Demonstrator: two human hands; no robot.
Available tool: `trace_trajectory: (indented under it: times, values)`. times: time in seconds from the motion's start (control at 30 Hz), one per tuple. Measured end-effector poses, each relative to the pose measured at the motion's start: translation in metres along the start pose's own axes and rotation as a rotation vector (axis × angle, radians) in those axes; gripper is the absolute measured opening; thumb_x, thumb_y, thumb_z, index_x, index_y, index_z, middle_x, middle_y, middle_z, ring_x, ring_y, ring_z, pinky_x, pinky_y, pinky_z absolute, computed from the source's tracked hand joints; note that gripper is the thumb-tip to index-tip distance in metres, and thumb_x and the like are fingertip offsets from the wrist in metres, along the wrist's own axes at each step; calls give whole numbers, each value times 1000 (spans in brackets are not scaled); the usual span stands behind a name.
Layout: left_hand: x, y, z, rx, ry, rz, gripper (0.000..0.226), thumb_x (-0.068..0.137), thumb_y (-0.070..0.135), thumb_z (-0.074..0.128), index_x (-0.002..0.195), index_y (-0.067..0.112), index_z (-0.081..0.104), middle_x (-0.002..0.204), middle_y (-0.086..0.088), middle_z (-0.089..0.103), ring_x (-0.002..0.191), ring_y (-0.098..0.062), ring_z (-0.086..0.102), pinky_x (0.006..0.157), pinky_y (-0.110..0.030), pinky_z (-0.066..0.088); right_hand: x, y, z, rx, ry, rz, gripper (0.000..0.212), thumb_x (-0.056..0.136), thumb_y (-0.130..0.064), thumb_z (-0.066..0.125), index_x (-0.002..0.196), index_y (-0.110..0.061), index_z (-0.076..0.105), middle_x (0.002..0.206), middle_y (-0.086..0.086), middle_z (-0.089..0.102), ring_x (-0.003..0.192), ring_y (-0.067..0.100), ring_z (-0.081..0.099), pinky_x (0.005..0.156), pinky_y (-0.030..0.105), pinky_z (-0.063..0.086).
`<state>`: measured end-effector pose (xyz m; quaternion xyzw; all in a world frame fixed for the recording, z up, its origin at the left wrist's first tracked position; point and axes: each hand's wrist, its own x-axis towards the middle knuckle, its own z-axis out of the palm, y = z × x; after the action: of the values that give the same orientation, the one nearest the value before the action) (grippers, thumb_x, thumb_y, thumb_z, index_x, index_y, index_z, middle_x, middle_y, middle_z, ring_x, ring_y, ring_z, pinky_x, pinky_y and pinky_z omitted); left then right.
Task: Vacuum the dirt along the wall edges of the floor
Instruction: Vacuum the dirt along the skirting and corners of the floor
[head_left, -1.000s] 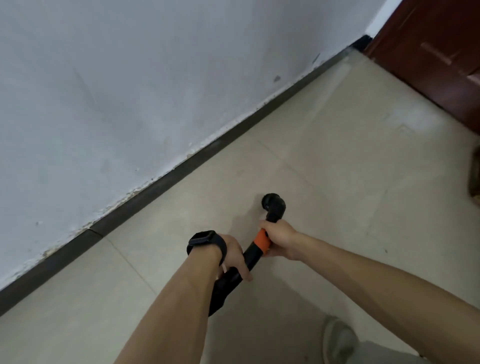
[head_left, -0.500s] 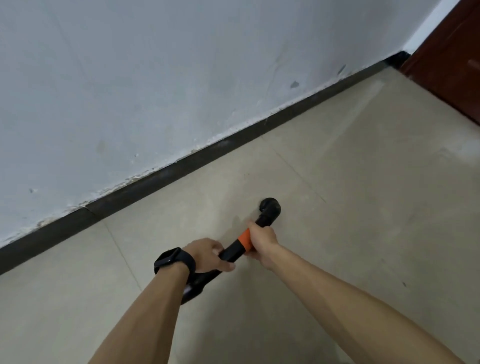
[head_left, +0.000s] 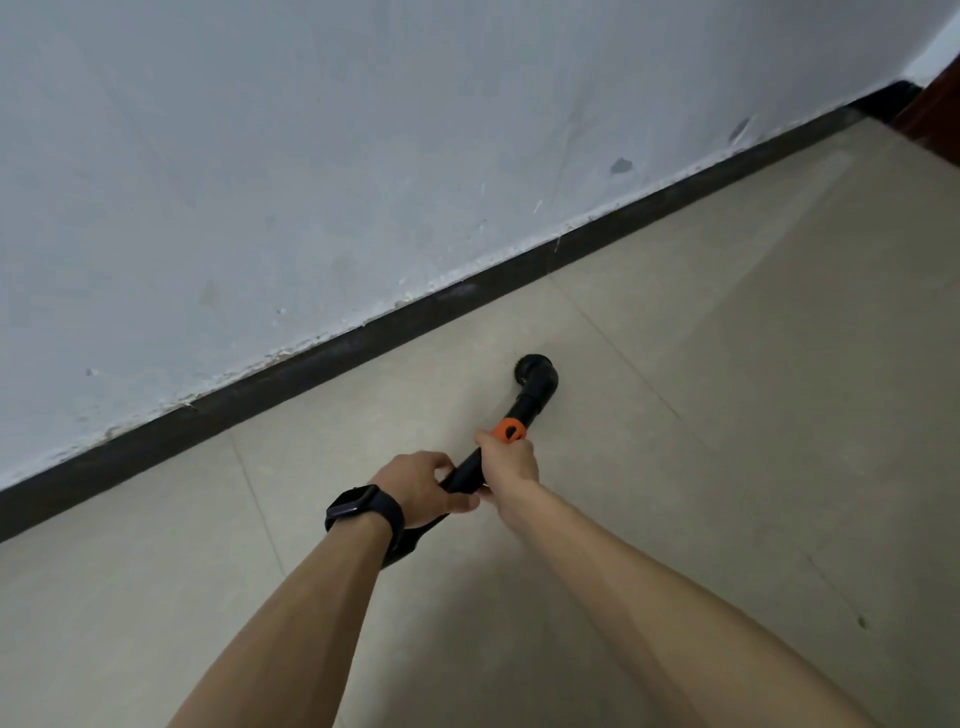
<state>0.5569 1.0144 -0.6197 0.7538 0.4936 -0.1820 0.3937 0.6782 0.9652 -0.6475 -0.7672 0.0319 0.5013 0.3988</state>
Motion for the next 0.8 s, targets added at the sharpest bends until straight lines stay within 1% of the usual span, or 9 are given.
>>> trace_trajectory:
  times: [0.13, 0.27, 0.3, 0.37, 0.43, 0.53, 0.6, 0.7, 0.8]
  values:
    - [4, 2, 1, 9, -7, -10, 47, 75, 58, 73, 110, 30, 60, 95, 4, 66, 86, -15, 62, 73, -28, 48, 5, -5, -1, -5, -38, 0, 58, 97, -31, 65, 145, -11, 39, 124, 16, 64, 100, 32, 69, 82, 45, 64]
    - [7, 1, -5, 38, -19, -7, 48, 76, 60, 70, 112, 30, 60, 95, 4, 66, 87, -16, 61, 71, -27, 45, 8, -10, 3, -10, -61, -3, 56, 97, -30, 66, 144, -11, 41, 123, 16, 64, 101, 33, 70, 83, 46, 64]
    - [8, -1, -7, 41, -19, -5, 48, 77, 61, 69, 113, 30, 60, 95, 4, 66, 87, -16, 61, 71, -27, 45, 8, -11, 4, -15, -62, -5, 56, 97, -30, 66, 143, -11, 41, 124, 16, 64, 102, 33, 70, 82, 45, 64]
    - [8, -3, -10, 45, -20, -5, 49, 79, 61, 67, 115, 30, 60, 96, 3, 66, 88, -17, 61, 71, -27, 45, 9, -14, 7, -22, -65, -11, 56, 97, -30, 67, 143, -11, 41, 125, 16, 64, 101, 32, 70, 76, 42, 65]
    - [7, -5, -13, 46, -25, -6, 47, 81, 61, 65, 116, 30, 61, 96, 3, 66, 87, -17, 60, 70, -27, 44, 10, -15, 11, -40, -54, -25, 56, 96, -32, 68, 141, -11, 42, 124, 16, 64, 100, 31, 70, 72, 40, 65]
    - [3, -6, -17, 78, -19, -4, 46, 83, 62, 61, 116, 29, 60, 94, 4, 64, 84, -16, 59, 68, -27, 44, 10, -17, 17, -71, -42, -47, 58, 95, -38, 69, 139, -10, 43, 122, 15, 64, 99, 31, 70, 76, 44, 65]
    - [-2, -9, -21, 101, -30, -5, 47, 83, 63, 60, 116, 29, 60, 94, 3, 64, 84, -17, 58, 69, -27, 43, 7, -19, 21, -86, -51, -56, 60, 94, -41, 68, 138, -9, 44, 120, 16, 64, 98, 31, 70, 76, 46, 65]
    - [-18, -20, -29, 108, -128, -17, 48, 82, 61, 63, 115, 27, 61, 101, 1, 65, 92, -18, 60, 75, -29, 44, 1, -15, 28, -109, -37, -61, 56, 95, -45, 64, 135, -10, 43, 120, 15, 65, 97, 29, 69, 76, 47, 65]
    - [-35, -42, -33, 38, -295, -78, 48, 77, 51, 75, 114, 24, 61, 102, 0, 68, 93, -21, 64, 86, -32, 51, -15, 3, 41, -146, -4, -54, 56, 97, -48, 57, 136, -11, 41, 120, 13, 67, 103, 30, 67, 79, 47, 64]
